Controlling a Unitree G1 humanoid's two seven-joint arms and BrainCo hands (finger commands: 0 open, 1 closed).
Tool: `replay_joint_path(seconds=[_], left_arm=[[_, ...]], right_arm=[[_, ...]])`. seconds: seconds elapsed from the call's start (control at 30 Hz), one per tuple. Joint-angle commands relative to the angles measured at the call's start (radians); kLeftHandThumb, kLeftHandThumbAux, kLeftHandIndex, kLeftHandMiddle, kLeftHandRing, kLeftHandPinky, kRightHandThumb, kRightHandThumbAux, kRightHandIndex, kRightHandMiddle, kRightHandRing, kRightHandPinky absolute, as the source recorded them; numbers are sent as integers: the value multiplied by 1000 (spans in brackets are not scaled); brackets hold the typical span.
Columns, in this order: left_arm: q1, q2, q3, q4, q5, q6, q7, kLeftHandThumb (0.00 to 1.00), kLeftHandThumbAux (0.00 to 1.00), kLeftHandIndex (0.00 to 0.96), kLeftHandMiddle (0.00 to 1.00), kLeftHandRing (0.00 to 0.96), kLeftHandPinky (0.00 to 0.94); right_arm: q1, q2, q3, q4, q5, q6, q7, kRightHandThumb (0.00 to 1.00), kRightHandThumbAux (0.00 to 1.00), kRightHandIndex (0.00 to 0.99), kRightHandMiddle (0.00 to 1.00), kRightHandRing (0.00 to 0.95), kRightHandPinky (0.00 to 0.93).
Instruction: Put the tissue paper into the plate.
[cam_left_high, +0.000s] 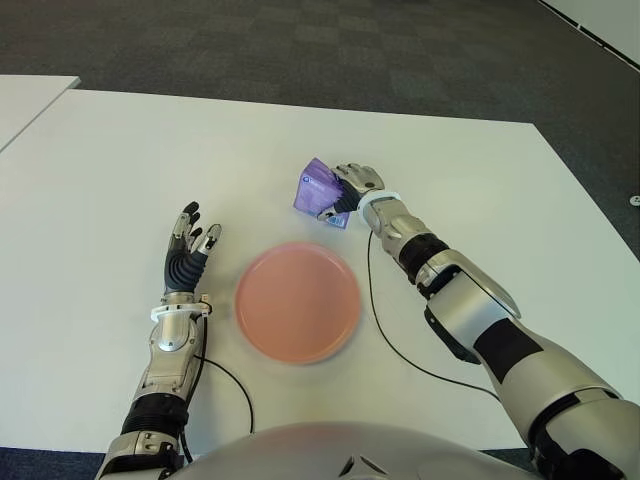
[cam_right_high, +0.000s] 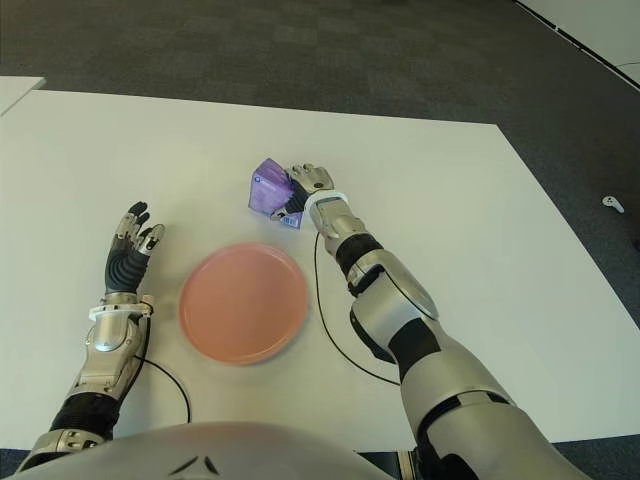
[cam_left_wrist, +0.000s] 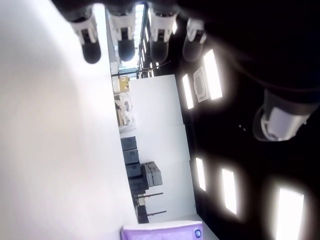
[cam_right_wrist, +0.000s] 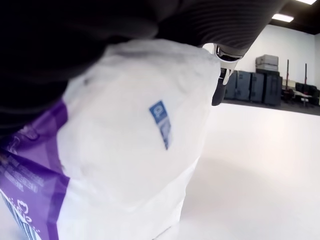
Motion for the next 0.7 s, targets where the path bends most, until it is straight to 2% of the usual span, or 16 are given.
replay_joint_path(seconds=[0.03, 0.07, 0.1, 0.13, 0.17, 0.2, 0.23, 0.3, 0.33, 0.43, 0.7], left_arm=[[71, -33, -19, 36, 26, 14, 18, 0, 448, 0, 0, 0, 0], [73, -34, -20, 34, 26, 14, 18, 0, 447, 0, 0, 0, 0], [74, -34, -20, 33, 26, 14, 19, 0, 446, 0, 0, 0, 0], [76, -34, -21, 31, 25, 13, 17, 0, 446, 0, 0, 0, 0], [77, -34, -21, 27, 23, 14, 15, 0, 445, 0, 0, 0, 0], [79, -34, -21, 24, 22, 15, 13, 0, 444, 0, 0, 0, 0], [81, -34, -22, 20, 21, 16, 11, 0, 441, 0, 0, 0, 0], [84, -33, -22, 15, 19, 17, 7, 0, 438, 0, 0, 0, 0], [86, -33, -22, 13, 19, 18, 6, 0, 436, 0, 0, 0, 0], [88, -32, -22, 8, 17, 20, 4, 0, 432, 0, 0, 0, 0], [93, -32, -23, 0, 13, 27, 1, 0, 433, 0, 0, 0, 0]], right_arm=[[125, 9, 28, 39, 1, -59, 94, 248, 451, 19, 80, 119, 208], [127, 8, 26, 38, 3, -66, 83, 255, 452, 22, 91, 136, 233], [129, 7, 24, 38, 3, -69, 76, 294, 462, 83, 156, 197, 298], [136, 14, 19, 54, 6, -76, 36, 308, 465, 106, 179, 220, 321], [150, 24, 5, 75, 15, -82, -19, 455, 549, 223, 329, 352, 426], [160, 31, -6, 91, 21, -87, -57, 593, 595, 290, 384, 435, 495], [178, 43, -27, 103, 39, -97, -116, 685, 622, 342, 420, 488, 519], [194, 55, -54, 111, 64, -116, -183, 768, 644, 396, 450, 531, 519], [197, 58, -63, 113, 72, -123, -203, 835, 647, 420, 451, 518, 510], [199, 61, -78, 118, 85, -142, -235, 916, 649, 455, 459, 492, 491], [220, 67, -135, 129, 130, -241, -357, 958, 650, 436, 517, 475, 324]])
